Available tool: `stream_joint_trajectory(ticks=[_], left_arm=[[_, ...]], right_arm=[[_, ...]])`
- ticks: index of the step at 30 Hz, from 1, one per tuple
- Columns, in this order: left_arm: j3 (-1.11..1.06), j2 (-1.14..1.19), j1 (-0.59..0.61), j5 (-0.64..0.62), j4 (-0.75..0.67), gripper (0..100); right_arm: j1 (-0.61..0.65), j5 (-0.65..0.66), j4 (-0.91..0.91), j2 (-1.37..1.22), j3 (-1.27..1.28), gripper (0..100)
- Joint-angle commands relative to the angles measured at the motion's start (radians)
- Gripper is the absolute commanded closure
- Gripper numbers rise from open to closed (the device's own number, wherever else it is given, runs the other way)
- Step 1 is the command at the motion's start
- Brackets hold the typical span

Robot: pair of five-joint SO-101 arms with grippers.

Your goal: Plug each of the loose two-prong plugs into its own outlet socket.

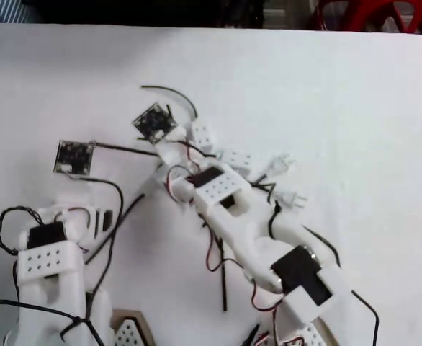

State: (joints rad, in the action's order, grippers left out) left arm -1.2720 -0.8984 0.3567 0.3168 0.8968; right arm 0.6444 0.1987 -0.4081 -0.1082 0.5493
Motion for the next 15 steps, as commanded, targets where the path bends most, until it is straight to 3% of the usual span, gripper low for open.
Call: stream_joint_trajectory(ticks=[1,5,15], left_arm=[[0.005,-0.019,0.008,-0.006,-0.02,76],[0.005,-0.019,0.008,-0.006,-0.02,76],[0.005,-0.019,0.008,-0.005,-0.02,76]], right_arm=[[-0.018,-0.026,-0.018,-0.008,0.0,98.1],[-0.021,0.029,-0.068,-0.022,0.002,98.1],[-0.015,0.028,-0.197,-0.11,-0.092,98.1]])
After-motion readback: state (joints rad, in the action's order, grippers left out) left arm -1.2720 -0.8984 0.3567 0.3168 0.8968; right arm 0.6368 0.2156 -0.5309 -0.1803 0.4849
